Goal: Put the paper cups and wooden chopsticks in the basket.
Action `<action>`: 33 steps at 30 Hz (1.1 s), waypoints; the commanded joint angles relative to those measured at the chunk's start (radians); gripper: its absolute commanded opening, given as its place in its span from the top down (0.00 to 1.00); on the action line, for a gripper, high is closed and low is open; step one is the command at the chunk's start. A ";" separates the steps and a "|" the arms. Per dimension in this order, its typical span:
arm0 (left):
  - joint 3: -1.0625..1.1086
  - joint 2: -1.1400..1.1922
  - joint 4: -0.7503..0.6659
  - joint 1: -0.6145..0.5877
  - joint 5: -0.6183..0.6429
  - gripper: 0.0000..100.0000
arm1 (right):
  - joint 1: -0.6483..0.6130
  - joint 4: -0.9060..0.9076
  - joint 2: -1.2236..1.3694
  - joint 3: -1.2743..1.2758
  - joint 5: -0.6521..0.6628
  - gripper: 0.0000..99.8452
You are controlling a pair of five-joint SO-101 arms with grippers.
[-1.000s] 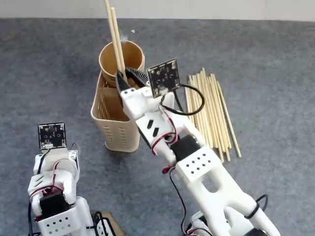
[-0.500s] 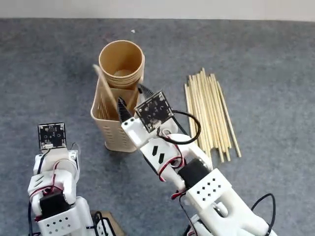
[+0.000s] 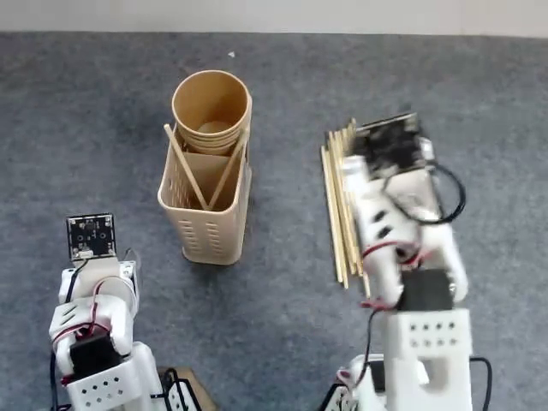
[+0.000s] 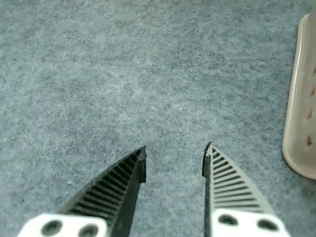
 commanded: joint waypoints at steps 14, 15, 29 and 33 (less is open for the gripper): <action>-0.005 -0.005 -0.018 0.015 -0.014 0.79 | 0.197 -0.085 0.848 -0.036 0.224 0.75; -0.005 -0.005 -0.018 0.015 -0.014 0.79 | 0.203 -0.085 0.888 -0.061 0.226 0.75; -0.005 -0.005 -0.018 0.015 -0.014 0.79 | 0.219 -0.087 1.210 -0.252 0.227 0.90; -0.005 -0.005 -0.018 0.015 -0.014 0.79 | 0.217 -0.087 1.214 -0.262 0.229 0.99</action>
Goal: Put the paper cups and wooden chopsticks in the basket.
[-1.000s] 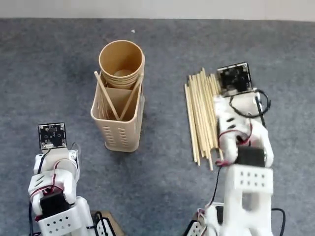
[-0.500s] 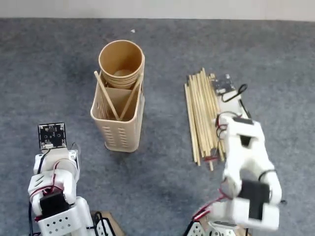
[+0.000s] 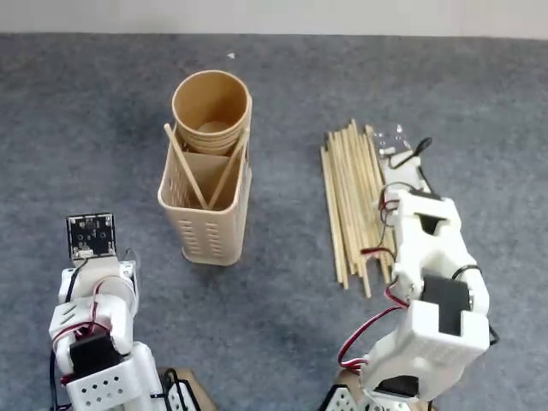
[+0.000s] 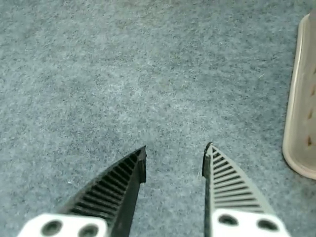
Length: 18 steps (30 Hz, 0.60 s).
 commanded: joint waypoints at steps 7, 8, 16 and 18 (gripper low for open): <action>-0.005 -0.005 -0.018 0.015 -0.014 0.79 | 0.021 0.088 -0.002 -0.038 0.018 1.00; -0.005 -0.005 -0.018 0.015 -0.014 0.79 | 0.033 0.077 -0.021 -0.065 -0.057 1.00; -0.005 -0.005 -0.020 0.025 -0.014 0.79 | 0.048 0.073 -0.420 -0.168 -0.371 1.00; -0.005 -0.005 -0.020 0.035 -0.014 0.79 | 0.015 0.071 -0.539 -0.168 -0.423 1.00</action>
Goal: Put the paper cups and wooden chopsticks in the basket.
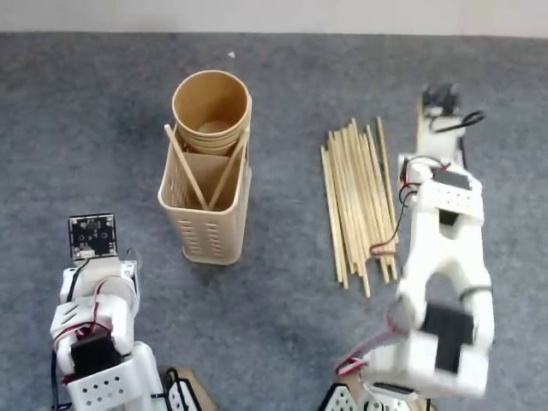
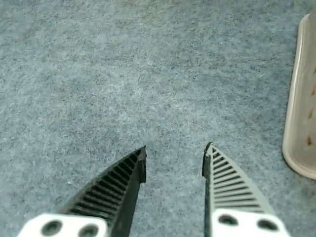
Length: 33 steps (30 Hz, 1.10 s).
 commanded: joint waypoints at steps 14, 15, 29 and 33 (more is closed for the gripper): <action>-0.004 -0.005 -0.021 0.019 -0.014 0.79 | -0.526 -0.002 -0.702 -0.053 -0.382 1.00; -0.004 -0.005 -0.021 0.019 -0.014 0.79 | -0.572 -0.007 -0.704 -0.054 -0.388 1.00; 0.012 -0.005 -0.040 0.019 -0.014 0.79 | -0.739 -0.367 -0.545 0.119 -0.396 1.00; 0.012 -0.005 -0.040 0.019 -0.014 0.79 | -0.774 -0.367 -0.544 0.127 -0.396 1.00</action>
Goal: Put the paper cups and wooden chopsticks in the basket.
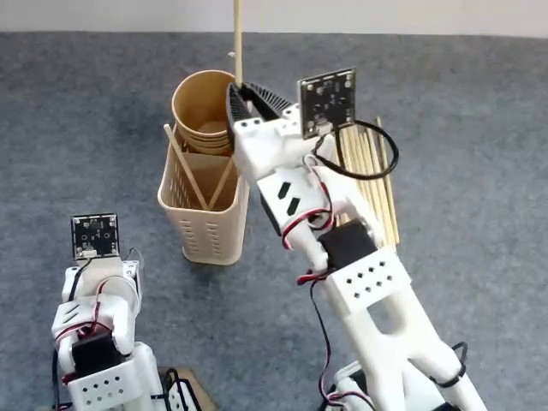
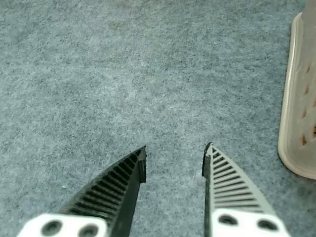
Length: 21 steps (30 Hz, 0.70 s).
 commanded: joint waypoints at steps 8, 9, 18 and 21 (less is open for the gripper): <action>-0.005 -0.005 -0.021 0.012 -0.014 0.79 | -0.067 -0.019 -0.002 -0.002 -0.008 1.00; -0.005 -0.005 -0.021 0.012 -0.014 0.79 | -0.067 -0.019 -0.001 -0.002 -0.008 1.00; -0.005 -0.005 -0.021 0.012 -0.014 0.79 | -0.061 0.042 -0.004 -0.008 -0.002 0.75; -0.005 -0.005 -0.021 0.012 -0.014 0.79 | -0.058 0.051 -0.004 -0.008 -0.002 0.77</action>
